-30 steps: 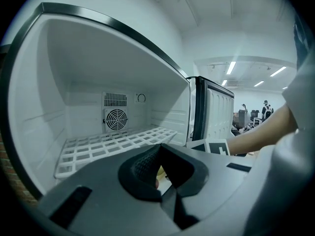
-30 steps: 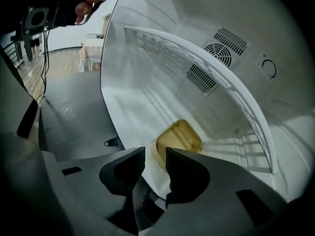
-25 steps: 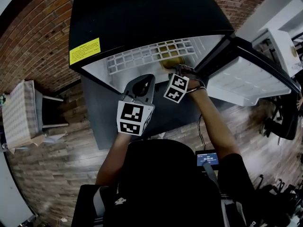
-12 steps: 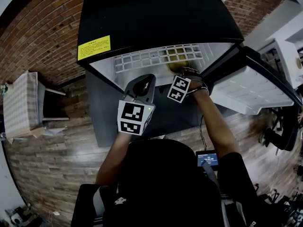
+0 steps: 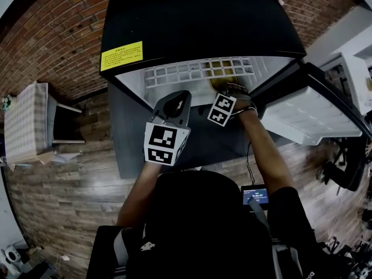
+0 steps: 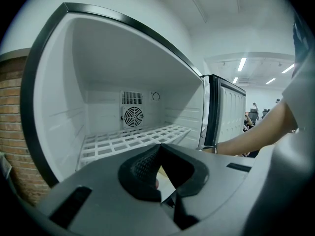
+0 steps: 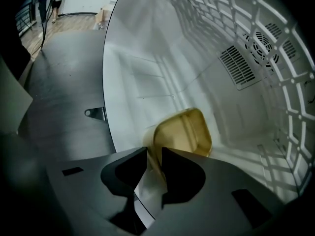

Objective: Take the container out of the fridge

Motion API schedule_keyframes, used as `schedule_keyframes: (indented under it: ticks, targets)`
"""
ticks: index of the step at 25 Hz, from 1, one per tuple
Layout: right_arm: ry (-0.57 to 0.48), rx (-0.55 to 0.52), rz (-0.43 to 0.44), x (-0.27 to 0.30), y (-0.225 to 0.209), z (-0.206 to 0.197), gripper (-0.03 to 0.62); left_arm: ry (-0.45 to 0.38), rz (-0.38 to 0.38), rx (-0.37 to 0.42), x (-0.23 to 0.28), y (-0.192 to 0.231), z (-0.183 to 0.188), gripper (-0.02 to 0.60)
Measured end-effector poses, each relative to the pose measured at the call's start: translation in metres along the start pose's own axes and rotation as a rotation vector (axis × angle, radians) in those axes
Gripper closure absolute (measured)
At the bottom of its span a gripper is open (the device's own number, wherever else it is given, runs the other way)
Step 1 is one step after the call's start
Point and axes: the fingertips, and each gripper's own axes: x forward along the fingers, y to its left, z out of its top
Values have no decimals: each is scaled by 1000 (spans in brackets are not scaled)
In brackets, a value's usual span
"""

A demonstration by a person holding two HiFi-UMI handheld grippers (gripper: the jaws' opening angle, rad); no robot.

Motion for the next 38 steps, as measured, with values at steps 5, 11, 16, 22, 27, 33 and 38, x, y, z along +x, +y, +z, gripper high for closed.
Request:
schedule_keyframes:
  ticks: [5, 11, 16, 22, 27, 33, 38]
  targets:
    - [5, -1, 11, -3, 3, 0, 479, -1, -8, -4, 0, 0, -1, 568]
    - [16, -26, 21, -5, 5, 1, 503, -4, -19, -2, -3, -2, 0, 568]
    - [6, -12, 34, -9, 5, 6, 517, -7, -18, -7, -8, 3, 0, 568]
    - [6, 1, 49, -18, 7, 12, 534, -14, -26, -20, -13, 7, 1, 568]
    - [8, 4, 58, -27, 12, 15, 539, -27, -37, -29, -18, 7, 4, 568]
    - [15, 12, 64, -37, 21, 18, 542, -28, -61, -31, -26, 7, 2, 568]
    - [26, 26, 67, -47, 28, 20, 542, -33, -81, -29, -33, 6, 3, 568]
